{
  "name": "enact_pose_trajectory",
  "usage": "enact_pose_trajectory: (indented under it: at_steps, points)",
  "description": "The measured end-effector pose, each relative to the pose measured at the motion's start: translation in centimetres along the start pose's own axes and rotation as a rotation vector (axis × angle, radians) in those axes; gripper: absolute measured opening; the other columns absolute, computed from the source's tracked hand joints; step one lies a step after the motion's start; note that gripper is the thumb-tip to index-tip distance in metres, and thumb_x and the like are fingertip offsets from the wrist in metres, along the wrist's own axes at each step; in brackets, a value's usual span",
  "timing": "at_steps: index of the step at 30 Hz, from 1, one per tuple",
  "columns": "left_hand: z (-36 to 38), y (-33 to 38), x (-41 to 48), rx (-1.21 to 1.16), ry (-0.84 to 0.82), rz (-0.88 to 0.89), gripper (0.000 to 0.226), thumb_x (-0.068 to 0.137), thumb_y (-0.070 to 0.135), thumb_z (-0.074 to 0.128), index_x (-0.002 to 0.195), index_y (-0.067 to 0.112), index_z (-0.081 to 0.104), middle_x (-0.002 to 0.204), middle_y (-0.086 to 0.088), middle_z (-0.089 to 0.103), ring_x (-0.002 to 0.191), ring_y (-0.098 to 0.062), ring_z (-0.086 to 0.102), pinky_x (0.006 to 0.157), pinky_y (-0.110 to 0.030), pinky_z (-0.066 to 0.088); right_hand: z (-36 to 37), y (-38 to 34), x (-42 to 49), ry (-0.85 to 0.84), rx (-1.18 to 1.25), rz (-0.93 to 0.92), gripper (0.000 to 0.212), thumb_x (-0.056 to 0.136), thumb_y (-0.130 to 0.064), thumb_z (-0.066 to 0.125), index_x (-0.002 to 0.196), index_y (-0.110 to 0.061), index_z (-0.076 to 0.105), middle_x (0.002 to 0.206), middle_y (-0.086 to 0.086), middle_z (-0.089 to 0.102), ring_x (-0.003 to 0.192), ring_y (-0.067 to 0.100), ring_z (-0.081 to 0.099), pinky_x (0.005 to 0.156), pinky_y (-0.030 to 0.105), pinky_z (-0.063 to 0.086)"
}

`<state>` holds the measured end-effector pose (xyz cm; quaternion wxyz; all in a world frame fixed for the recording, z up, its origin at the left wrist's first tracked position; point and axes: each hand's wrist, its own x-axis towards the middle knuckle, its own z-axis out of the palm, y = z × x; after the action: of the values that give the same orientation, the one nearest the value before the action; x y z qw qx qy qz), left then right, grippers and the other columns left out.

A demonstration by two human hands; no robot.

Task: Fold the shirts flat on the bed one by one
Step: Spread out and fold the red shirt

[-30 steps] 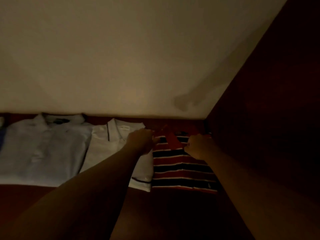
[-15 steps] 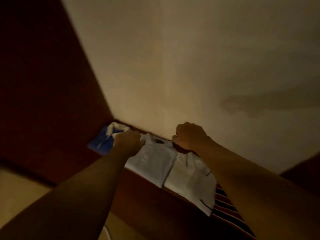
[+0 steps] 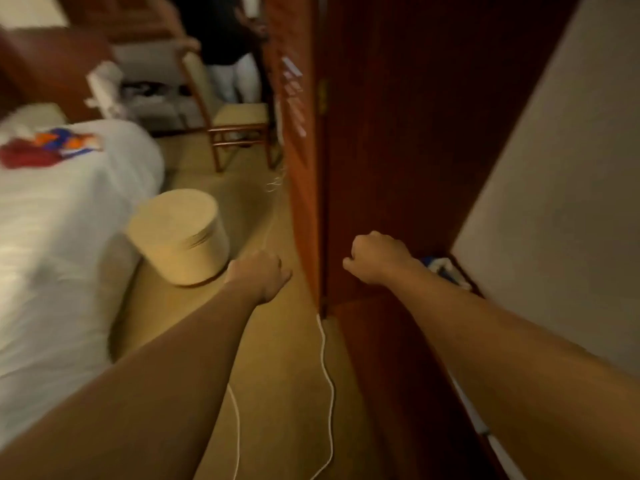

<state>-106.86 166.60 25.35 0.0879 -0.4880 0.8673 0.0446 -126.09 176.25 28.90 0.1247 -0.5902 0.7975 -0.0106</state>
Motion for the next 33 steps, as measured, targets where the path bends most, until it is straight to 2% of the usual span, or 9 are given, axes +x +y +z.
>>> enact_pose_trajectory:
  at_steps: [3,6,10,16,19,21,24,28,33]
  points:
    - [1.0,-8.0,-3.9,-0.044,-0.019,-0.172,0.047,0.1,0.053,0.042,0.111,0.015,0.067,0.117,-0.013,0.065,0.106,-0.035,0.062,0.076,-0.037,0.043,1.2,-8.0,2.3,-0.024,-0.055,-0.155,0.028,0.098,-0.043,0.05,0.089,-0.017,0.055,0.096,0.006,0.059,0.09,0.025,0.061,0.08,0.041,0.052]
    - [2.1,-14.7,-8.1,-0.073,-0.011,-0.336,0.046,0.099,0.053,0.044,0.108,0.015,0.068,0.114,-0.011,0.067,0.103,-0.032,0.063,0.077,-0.037,0.048,2.6,-15.1,3.7,-0.049,-0.097,-0.284,0.033,0.098,-0.044,0.05,0.108,-0.014,0.062,0.101,0.008,0.059,0.09,0.025,0.055,0.077,0.037,0.046]
    - [3.4,-21.5,-13.4,-0.128,-0.012,-0.545,0.044,0.099,0.051,0.046,0.106,0.014,0.069,0.116,-0.013,0.066,0.108,-0.035,0.062,0.081,-0.037,0.047,4.5,-23.0,4.8,-0.08,-0.123,-0.46,0.031,0.097,-0.042,0.051,0.096,-0.014,0.062,0.101,0.012,0.062,0.094,0.029,0.061,0.074,0.035,0.044]
    - [4.4,-28.1,-19.4,-0.232,-0.028,-0.792,0.039,0.097,0.049,0.048,0.102,0.016,0.069,0.112,-0.01,0.069,0.104,-0.032,0.064,0.086,-0.038,0.049,6.8,-32.2,6.0,-0.092,-0.187,-0.634,0.041,0.096,-0.045,0.05,0.113,-0.011,0.065,0.119,0.015,0.061,0.107,0.034,0.059,0.076,0.034,0.041]
    - [4.5,-31.5,-21.2,-0.248,-0.034,-0.875,0.036,0.098,0.05,0.049,0.092,0.019,0.066,0.108,-0.009,0.069,0.1,-0.031,0.064,0.086,-0.038,0.05,6.8,-36.4,7.2,-0.113,-0.241,-0.705,0.044,0.096,-0.045,0.049,0.117,-0.011,0.064,0.124,0.016,0.06,0.111,0.034,0.058,0.082,0.036,0.044]
    - [4.3,-33.9,-21.9,-0.262,-0.026,-0.927,0.038,0.098,0.052,0.049,0.09,0.018,0.065,0.103,-0.008,0.07,0.095,-0.029,0.065,0.083,-0.038,0.05,6.4,-39.3,8.4,-0.123,-0.252,-0.75,0.039,0.096,-0.044,0.049,0.11,-0.011,0.065,0.119,0.016,0.062,0.105,0.034,0.058,0.08,0.037,0.043]
    - [3.5,-37.5,-22.0,-0.275,-0.047,-0.977,0.041,0.099,0.053,0.047,0.095,0.017,0.068,0.1,-0.006,0.07,0.092,-0.027,0.066,0.084,-0.039,0.053,5.3,-43.4,10.3,-0.12,-0.256,-0.786,0.027,0.097,-0.042,0.05,0.091,-0.016,0.056,0.1,0.012,0.059,0.084,0.029,0.051,0.072,0.034,0.039]
    - [1.7,-42.2,-19.7,-0.283,-0.051,-1.012,0.042,0.099,0.052,0.047,0.098,0.017,0.069,0.1,-0.006,0.07,0.093,-0.027,0.066,0.085,-0.039,0.054,3.6,-48.7,14.7,-0.118,-0.253,-0.812,0.03,0.098,-0.039,0.048,0.087,-0.012,0.058,0.084,0.005,0.053,0.077,0.025,0.052,0.066,0.033,0.039]
    - [-0.8,-48.8,-13.5,-0.278,-0.053,-1.064,0.038,0.099,0.049,0.048,0.092,0.017,0.067,0.101,-0.005,0.071,0.094,-0.028,0.066,0.083,-0.037,0.052,1.9,-55.4,23.5,-0.126,-0.264,-0.88,0.039,0.097,-0.04,0.051,0.066,-0.016,0.046,0.071,0.004,0.047,0.06,0.02,0.044,0.051,0.027,0.029]
